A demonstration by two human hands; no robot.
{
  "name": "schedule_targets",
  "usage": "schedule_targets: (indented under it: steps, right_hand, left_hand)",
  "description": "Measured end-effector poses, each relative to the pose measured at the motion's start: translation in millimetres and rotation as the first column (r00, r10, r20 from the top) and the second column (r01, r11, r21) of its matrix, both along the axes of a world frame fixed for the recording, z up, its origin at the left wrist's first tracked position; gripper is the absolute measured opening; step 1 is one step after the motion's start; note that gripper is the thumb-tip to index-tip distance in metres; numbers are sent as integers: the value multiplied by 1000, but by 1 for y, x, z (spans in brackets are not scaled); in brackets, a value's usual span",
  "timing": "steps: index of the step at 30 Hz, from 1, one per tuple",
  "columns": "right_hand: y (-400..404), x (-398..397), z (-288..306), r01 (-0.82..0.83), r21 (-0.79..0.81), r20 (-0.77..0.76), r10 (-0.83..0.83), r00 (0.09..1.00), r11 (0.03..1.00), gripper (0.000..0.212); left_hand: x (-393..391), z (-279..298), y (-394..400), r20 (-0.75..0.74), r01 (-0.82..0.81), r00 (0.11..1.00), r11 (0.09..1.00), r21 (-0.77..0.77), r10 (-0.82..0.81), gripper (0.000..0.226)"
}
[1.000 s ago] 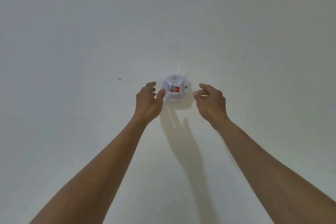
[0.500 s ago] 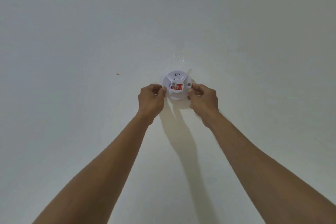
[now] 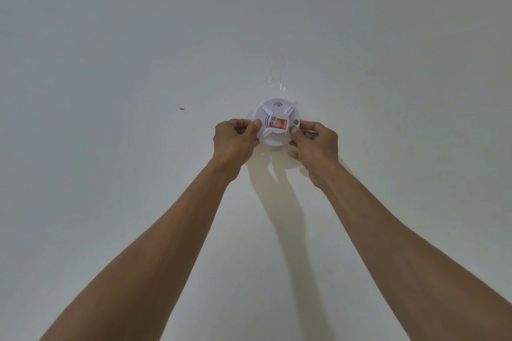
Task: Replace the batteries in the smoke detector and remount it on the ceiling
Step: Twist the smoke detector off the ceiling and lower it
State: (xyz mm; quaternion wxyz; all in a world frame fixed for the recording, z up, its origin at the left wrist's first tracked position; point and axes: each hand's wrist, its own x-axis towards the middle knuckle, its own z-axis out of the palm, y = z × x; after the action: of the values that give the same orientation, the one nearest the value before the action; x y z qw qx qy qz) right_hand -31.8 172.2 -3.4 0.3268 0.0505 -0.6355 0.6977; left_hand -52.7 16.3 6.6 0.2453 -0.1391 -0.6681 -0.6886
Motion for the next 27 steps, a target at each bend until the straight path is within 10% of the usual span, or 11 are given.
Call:
schedule_targets:
  steps: [9, 27]
  right_hand:
    - [7, 36, -57, -274, -83, -10, 274, 962, 958, 18]
    - [4, 113, -421, -508, -372, 194, 600, 776, 777, 32]
  left_hand:
    - [48, -53, -12, -71, 184, 980, 982, -44, -187, 25]
    - [131, -404, -22, 141, 195, 967, 974, 111, -210, 20]
